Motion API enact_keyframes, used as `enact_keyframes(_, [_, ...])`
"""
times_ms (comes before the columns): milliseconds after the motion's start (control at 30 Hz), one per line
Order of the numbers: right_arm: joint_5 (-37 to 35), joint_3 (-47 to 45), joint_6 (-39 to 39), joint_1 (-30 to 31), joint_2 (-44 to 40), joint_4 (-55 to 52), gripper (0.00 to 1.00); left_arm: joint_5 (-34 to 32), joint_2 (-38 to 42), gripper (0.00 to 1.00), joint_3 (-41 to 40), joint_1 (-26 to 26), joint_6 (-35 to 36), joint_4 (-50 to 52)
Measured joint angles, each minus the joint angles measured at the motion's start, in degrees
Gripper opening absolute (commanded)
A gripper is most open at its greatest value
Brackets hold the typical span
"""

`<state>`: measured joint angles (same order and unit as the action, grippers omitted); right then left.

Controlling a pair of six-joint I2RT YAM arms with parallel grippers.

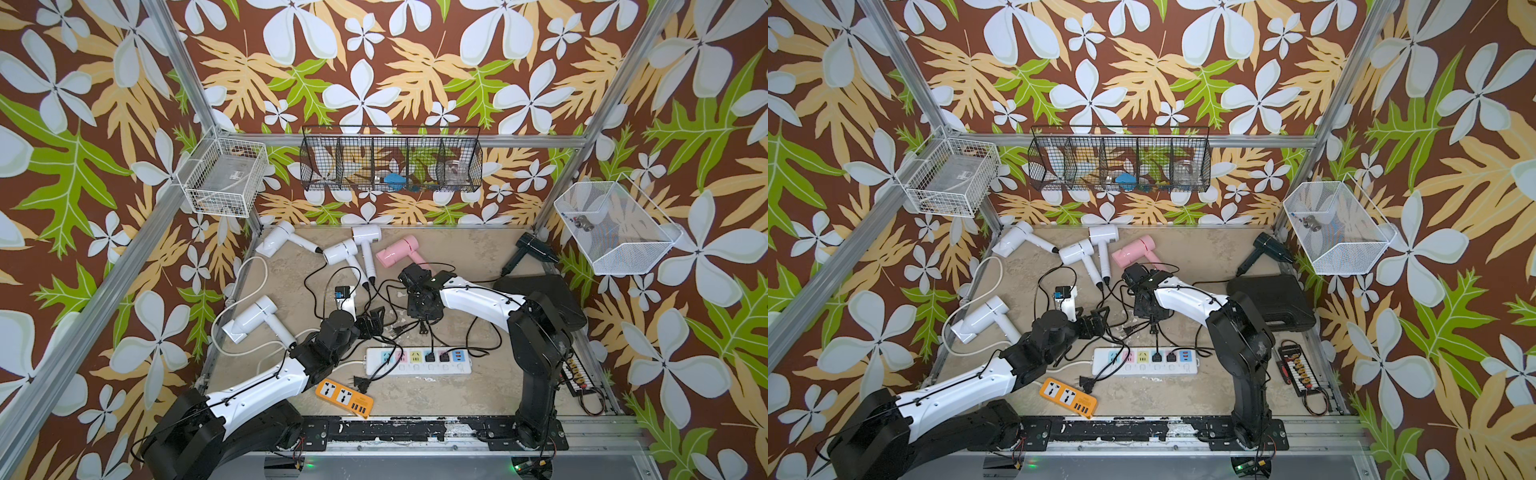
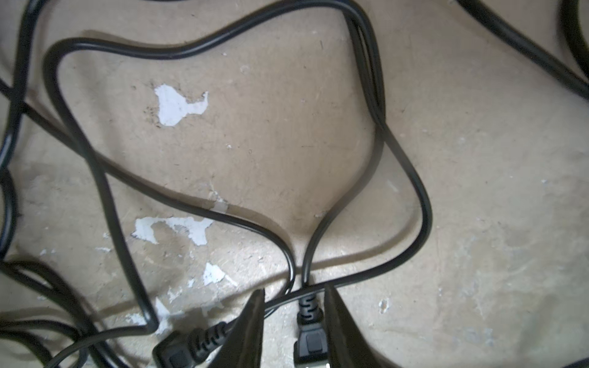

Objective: Charge the blow dryers
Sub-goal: Adjust the charging cable at the center of the board.

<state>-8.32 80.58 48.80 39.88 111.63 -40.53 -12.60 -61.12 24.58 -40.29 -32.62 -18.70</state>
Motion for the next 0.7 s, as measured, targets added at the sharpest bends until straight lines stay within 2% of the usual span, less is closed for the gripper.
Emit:
enact_keyframes(267, [-2.47,1.20,0.42,-0.46,1.18,-1.46,0.42,0.02,0.15,1.00,-0.07,0.00,0.00,-0.02])
enact_keyframes(700, [-0.81,1.77,0.59,-1.75,3.23,-1.22,0.36,0.24,0.28,1.00,-0.11,0.00,0.00,0.00])
